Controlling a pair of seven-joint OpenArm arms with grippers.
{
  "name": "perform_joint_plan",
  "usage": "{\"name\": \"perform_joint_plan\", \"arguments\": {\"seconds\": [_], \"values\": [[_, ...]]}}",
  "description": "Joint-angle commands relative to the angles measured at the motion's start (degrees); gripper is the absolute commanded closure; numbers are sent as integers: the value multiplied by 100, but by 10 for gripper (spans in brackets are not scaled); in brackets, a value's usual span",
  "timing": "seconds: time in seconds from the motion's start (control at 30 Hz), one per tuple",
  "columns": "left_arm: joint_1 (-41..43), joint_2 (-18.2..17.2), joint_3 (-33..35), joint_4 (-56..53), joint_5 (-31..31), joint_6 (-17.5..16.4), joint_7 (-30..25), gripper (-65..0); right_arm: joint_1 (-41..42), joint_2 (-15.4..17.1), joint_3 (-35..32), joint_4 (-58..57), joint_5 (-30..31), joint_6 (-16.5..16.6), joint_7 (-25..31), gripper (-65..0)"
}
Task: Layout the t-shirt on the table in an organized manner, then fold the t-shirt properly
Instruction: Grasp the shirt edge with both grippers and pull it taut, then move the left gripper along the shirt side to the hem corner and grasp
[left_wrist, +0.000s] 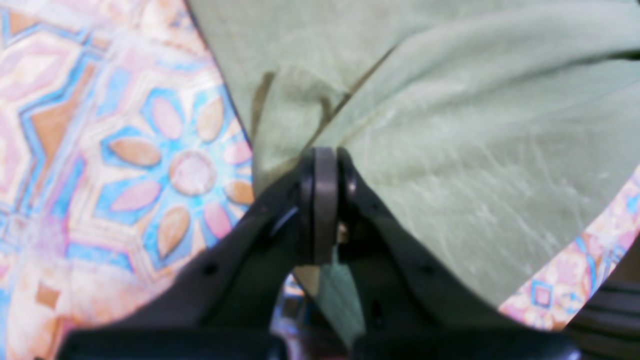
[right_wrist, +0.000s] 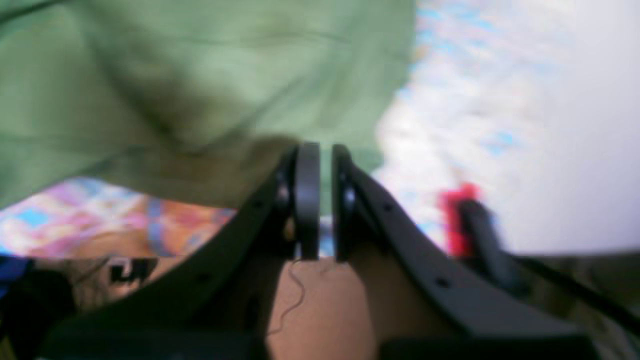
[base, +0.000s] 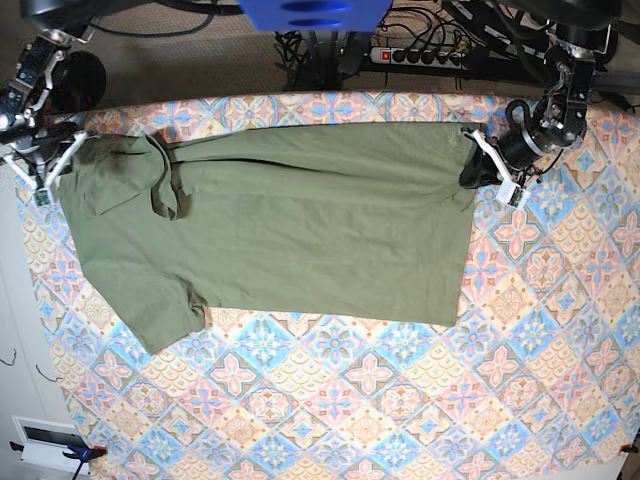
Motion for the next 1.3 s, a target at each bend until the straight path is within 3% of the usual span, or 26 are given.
{"name": "perform_joint_plan", "arguments": {"seconds": [0.0,0.1,0.23,0.37,0.5,0.7,0.93,1.03,1.27], "values": [[108,-91,-244,271,-102,37,212,0,56,90,51,170,88,21,110,-41],[82,85,-789,896,-515,37,783,0,302,81,51,205,88,21,110,-41],[-463,480,-1404,1282,-612,37,1627,0,715,73,33,205,88,21,110,-41],[-1281,823,-1747,1159,-577,37,2278,0,1119,64,-195,144,88,21,110,-41],[-2151,911,-1747,438,-577,37,2630,-13,1533,64,-600,144,88,21,110,-42],[-3153,1078,-1747,-898,-515,37,2594,-132,1955,64,-802,-155,70,21,110,-42],[-3936,1509,-1747,-2243,161,37,1856,-309,2289,64,-802,-753,70,21,110,-109],[-4208,1711,-1738,-2744,399,37,1583,-338,2289,64,-802,-823,70,21,128,-115],[-4621,2177,-1738,-3817,917,37,1038,-336,2289,55,-784,-797,70,21,128,-114]]}}
